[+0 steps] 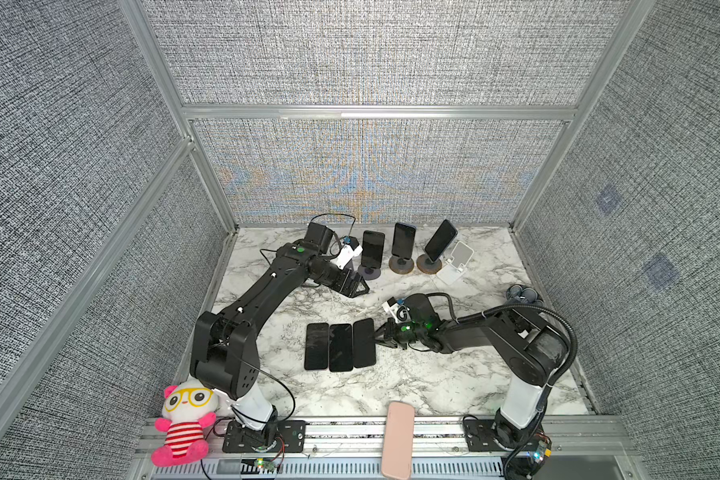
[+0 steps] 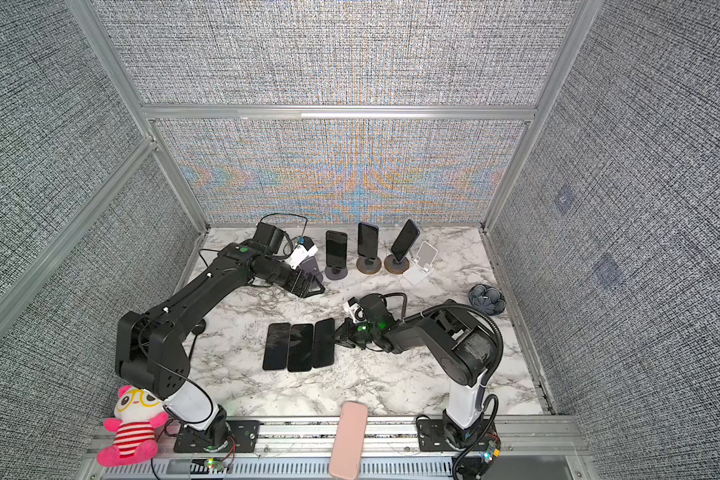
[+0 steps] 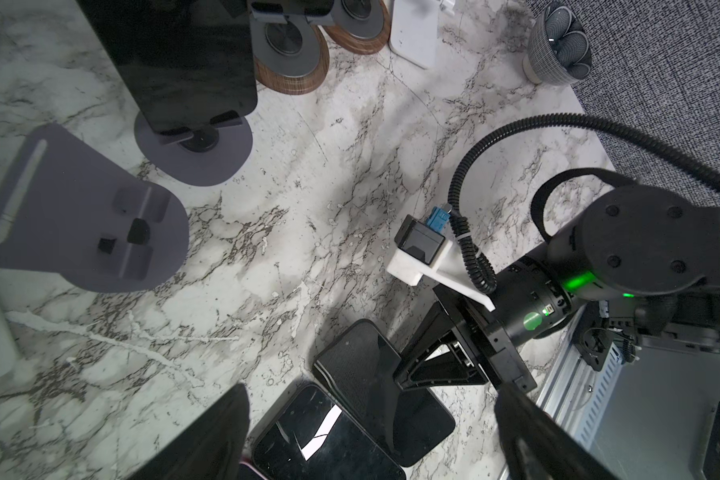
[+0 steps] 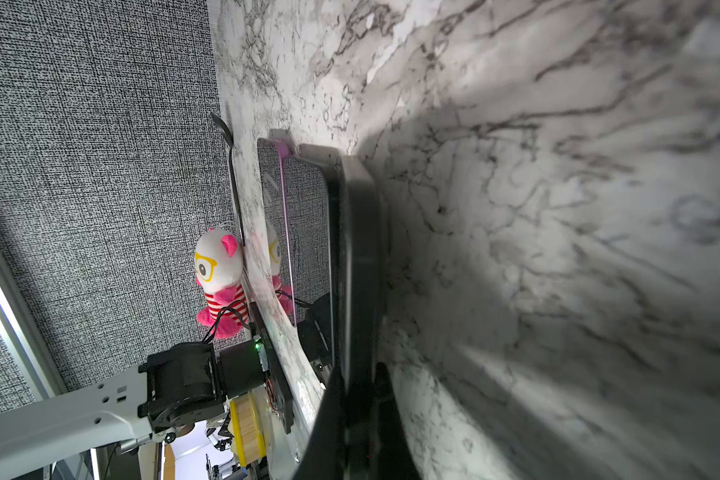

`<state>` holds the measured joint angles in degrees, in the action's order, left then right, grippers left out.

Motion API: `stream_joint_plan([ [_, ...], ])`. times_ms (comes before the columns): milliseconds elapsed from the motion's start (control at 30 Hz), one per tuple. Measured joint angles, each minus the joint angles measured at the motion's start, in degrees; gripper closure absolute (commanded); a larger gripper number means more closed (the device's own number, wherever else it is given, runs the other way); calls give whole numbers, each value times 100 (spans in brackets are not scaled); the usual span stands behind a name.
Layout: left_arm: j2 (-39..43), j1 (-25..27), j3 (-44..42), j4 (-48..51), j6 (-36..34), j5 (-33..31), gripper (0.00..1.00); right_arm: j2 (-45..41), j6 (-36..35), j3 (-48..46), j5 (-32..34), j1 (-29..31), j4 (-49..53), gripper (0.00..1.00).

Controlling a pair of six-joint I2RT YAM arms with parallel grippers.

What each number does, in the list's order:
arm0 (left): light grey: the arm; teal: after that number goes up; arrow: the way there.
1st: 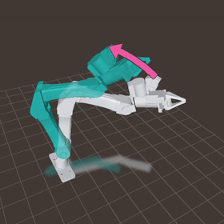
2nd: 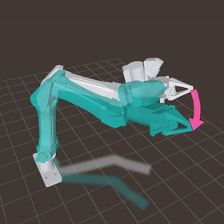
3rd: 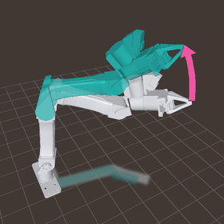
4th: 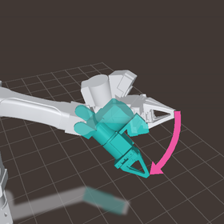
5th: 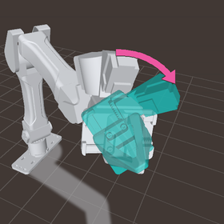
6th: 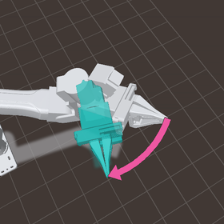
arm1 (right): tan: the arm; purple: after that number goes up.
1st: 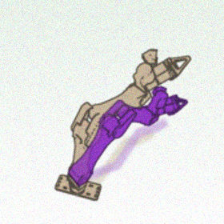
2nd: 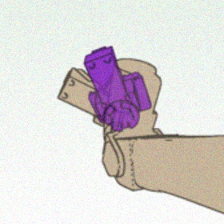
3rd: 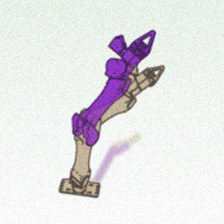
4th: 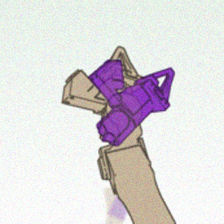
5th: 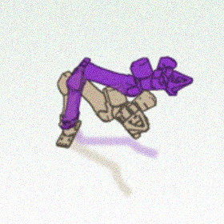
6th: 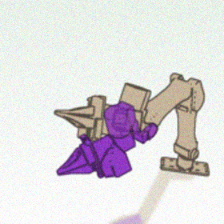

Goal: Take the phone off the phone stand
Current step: 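Set the black phone flat beside the other two phones and open the right gripper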

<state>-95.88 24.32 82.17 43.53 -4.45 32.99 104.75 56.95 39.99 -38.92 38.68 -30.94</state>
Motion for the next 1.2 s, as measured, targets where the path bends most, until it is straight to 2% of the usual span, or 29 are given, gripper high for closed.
stream_joint_plan([
  [467,0,0,11,35,-24,11,7,17,-83,31,192,63,275,65],
  [900,0,0,22,153,-120,24,7,-7,-297,127,181,98,345,52],
  [1067,0,0,22,157,-136,22,7,-17,-317,127,142,101,315,40],
  [1200,0,0,22,157,-142,24,7,-50,-339,153,129,105,319,34],
])
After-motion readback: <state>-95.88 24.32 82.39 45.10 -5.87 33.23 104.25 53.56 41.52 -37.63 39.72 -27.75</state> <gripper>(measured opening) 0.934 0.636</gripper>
